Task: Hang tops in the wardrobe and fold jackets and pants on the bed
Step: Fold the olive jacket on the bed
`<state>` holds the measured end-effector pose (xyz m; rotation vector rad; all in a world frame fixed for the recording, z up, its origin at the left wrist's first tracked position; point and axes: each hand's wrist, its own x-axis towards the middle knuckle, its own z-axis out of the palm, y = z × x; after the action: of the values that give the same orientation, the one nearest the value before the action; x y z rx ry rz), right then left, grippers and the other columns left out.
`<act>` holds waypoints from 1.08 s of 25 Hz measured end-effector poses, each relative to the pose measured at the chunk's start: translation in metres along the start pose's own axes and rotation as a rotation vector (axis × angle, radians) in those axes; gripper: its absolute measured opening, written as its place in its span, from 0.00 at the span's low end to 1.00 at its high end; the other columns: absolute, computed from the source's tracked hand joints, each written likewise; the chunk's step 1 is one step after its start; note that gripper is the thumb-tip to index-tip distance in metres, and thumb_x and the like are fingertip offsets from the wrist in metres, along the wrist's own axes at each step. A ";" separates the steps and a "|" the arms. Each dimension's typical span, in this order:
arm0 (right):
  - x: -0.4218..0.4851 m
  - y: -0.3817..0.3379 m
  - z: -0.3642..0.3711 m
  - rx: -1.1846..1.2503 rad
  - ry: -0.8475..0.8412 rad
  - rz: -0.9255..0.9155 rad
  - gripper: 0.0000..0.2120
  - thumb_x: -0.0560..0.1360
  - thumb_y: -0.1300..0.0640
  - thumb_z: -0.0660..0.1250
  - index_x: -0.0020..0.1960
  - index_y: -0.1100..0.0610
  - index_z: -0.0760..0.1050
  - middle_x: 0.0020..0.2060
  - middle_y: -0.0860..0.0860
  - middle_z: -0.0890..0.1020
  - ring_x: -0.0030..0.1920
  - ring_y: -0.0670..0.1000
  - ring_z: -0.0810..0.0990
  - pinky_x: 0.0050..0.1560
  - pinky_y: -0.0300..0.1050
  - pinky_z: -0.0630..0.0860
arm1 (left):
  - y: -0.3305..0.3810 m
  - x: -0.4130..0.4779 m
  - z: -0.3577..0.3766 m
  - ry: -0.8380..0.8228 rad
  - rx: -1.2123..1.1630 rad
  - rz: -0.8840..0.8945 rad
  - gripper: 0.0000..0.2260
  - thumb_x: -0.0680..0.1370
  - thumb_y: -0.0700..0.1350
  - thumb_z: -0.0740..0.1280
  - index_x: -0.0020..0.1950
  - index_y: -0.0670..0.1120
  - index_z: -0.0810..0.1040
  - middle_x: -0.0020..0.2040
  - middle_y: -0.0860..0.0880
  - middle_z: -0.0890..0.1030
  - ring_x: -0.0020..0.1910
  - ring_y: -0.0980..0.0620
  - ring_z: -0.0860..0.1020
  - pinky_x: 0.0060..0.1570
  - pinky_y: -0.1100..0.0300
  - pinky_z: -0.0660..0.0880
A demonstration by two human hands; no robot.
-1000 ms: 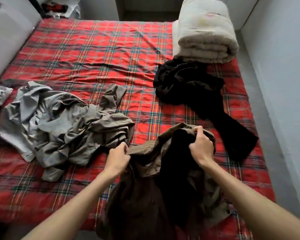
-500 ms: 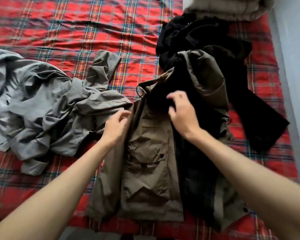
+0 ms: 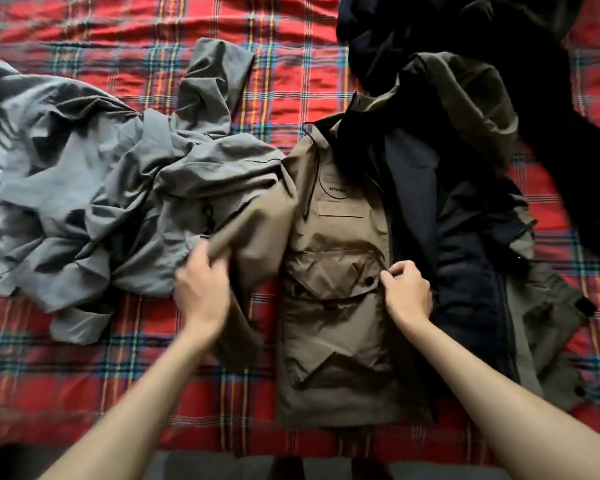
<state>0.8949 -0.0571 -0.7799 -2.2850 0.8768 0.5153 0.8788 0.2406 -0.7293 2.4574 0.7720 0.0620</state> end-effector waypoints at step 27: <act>-0.049 0.157 -0.094 1.673 -0.076 0.630 0.11 0.78 0.67 0.61 0.39 0.56 0.70 0.23 0.48 0.77 0.22 0.45 0.73 0.39 0.41 0.72 | 0.030 -0.139 0.024 -0.456 -0.895 -0.721 0.17 0.79 0.44 0.67 0.68 0.44 0.75 0.58 0.43 0.82 0.53 0.45 0.82 0.54 0.45 0.79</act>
<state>0.7625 -0.1896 -0.7498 -0.4636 1.2474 -0.0110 0.7827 0.1332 -0.7176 1.2053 1.0650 -0.3378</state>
